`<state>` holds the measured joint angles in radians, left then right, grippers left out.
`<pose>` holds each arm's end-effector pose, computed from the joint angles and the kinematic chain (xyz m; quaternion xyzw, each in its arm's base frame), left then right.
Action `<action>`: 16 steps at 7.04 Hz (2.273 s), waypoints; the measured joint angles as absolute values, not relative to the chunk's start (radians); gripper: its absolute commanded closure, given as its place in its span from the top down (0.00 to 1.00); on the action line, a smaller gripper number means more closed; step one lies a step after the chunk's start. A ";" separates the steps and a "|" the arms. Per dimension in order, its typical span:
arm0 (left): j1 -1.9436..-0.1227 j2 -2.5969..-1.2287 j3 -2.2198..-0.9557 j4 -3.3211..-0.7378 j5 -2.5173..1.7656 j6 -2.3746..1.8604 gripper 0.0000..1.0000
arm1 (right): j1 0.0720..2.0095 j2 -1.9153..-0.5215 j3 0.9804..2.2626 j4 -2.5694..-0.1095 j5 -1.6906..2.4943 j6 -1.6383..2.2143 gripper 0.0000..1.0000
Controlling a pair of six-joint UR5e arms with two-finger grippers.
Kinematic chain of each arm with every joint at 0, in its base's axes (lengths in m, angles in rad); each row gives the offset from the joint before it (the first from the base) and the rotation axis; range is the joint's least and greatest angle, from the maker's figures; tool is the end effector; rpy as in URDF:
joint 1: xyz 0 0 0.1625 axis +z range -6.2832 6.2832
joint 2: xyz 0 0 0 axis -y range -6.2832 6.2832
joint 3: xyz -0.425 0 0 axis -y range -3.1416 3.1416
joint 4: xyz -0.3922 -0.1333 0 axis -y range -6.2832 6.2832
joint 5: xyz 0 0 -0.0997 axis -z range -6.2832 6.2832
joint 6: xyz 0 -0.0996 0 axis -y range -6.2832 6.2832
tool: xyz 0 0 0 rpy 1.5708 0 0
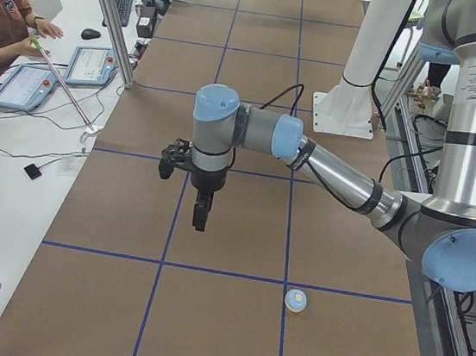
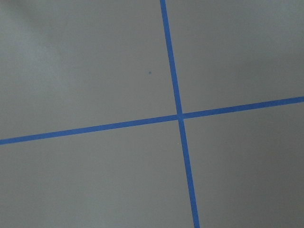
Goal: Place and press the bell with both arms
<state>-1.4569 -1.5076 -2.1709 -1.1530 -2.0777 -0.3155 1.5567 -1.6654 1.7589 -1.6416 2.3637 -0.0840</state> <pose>-0.0367 -0.4265 0.4607 0.0030 0.2568 -0.0824 0.9629 0.0560 -0.4524 0.6166 0.0240 -0.3855 -0.0496 0.9211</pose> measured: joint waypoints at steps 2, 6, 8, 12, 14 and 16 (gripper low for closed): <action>-1.295 -1.447 -2.258 -1.141 -1.963 -0.673 1.00 | 1.557 -1.650 1.774 -1.639 2.321 -0.083 1.00; -1.004 -1.333 -2.270 -1.144 -1.705 -1.374 1.00 | 1.556 -1.646 1.758 -1.635 2.316 -0.083 1.00; -0.855 -1.241 -2.253 -1.148 -1.623 -1.727 1.00 | 1.555 -1.643 1.752 -1.636 2.329 -0.082 1.00; -0.557 -1.217 -2.075 -1.171 -1.607 -2.369 1.00 | 1.555 -1.641 1.754 -1.635 2.370 -0.082 1.00; -0.488 -1.218 -2.007 -1.185 -1.611 -2.551 1.00 | 1.555 -1.641 1.759 -1.636 2.384 -0.083 1.00; -0.433 -1.221 -1.943 -1.226 -1.616 -2.669 1.00 | 1.555 -1.641 1.764 -1.637 2.396 -0.081 1.00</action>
<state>-0.4329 -1.2209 -1.9428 -1.2256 -1.6155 -2.6688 1.5554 -1.6414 1.7638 -1.6366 2.3959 -0.0815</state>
